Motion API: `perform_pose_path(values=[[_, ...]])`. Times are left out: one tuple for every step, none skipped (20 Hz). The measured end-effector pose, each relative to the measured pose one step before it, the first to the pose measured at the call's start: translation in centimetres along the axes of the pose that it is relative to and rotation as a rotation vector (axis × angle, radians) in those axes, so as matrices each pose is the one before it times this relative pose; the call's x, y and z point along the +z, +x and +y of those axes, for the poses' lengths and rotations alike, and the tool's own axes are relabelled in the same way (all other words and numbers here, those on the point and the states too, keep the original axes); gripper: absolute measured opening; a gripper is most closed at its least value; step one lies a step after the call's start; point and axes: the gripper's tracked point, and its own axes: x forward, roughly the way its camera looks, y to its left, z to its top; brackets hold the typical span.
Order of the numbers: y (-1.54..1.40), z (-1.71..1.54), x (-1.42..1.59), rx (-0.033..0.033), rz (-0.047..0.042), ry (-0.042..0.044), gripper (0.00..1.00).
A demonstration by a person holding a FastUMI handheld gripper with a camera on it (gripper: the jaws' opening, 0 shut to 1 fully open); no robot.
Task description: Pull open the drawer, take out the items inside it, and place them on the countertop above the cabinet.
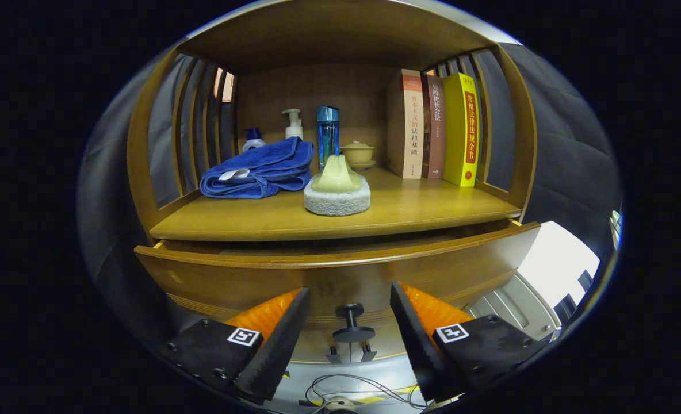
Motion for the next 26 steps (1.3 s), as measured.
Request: perform_pose_path(values=[[0.389, 0.038, 0.109, -0.00084, -0.00043, -0.00406, 0.95], [0.239, 0.012, 0.023, -0.00077, 0.00036, -0.00244, 0.95], [0.273, 0.031, 0.129, -0.00105, -0.00060, -0.00159, 0.95], [0.304, 0.013, 0.078, -0.00084, 0.00062, -0.00241, 0.95], [0.334, 0.026, 0.043, -0.00209, -0.00093, -0.00079, 0.95], [0.186, 0.023, 0.067, -0.00208, -0.00046, 0.00246, 0.95], [0.285, 0.012, 0.005, -0.00409, 0.00279, 0.00757, 0.95], [0.214, 0.113, 0.012, 0.00168, 0.00320, 0.00465, 0.95], [0.079, 0.033, 0.066, -0.00080, 0.00009, -0.00387, 0.95], [-0.118, 0.004, 0.037, 0.00219, -0.00420, -0.01054, 0.94], [0.090, -0.002, 0.015, 0.00174, -0.00373, -0.01237, 0.94], [-0.122, -0.058, 0.030, -0.00101, -0.00038, -0.00361, 0.94], [0.023, -0.063, -0.105, -0.00356, 0.00473, 0.00547, 0.94], [-0.223, 0.228, 0.224, 0.00110, 0.00027, 0.01315, 0.94], [-0.307, 0.588, 0.858, 0.01157, -0.01811, 0.01586, 0.95], [-0.363, 0.439, 0.978, 0.00950, -0.01825, 0.00136, 0.95], [-0.492, 0.491, 1.203, 0.00818, -0.02123, -0.01074, 0.95], [-0.475, 0.551, 1.336, 0.00853, -0.02344, -0.01729, 0.95], [-0.515, 0.525, 1.469, 0.00996, -0.02445, -0.01998, 0.95], [-0.552, 0.370, 1.506, 0.00877, -0.02480, -0.01646, 0.95], [-0.531, 0.534, 1.402, 0.01219, -0.02223, -0.00815, 0.94], [-0.648, 0.489, 1.416, 0.01154, -0.02000, -0.00157, 0.95], [-0.617, 0.268, 1.326, 0.00815, -0.01662, 0.00321, 0.95], [-0.678, 0.071, 1.279, 0.00481, -0.01504, 0.00574, 0.95], [-0.735, 0.036, 1.183, 0.00424, -0.01219, 0.00539, 0.95], [-0.699, 0.008, 1.182, 0.00517, -0.01267, 0.00327, 0.95]])
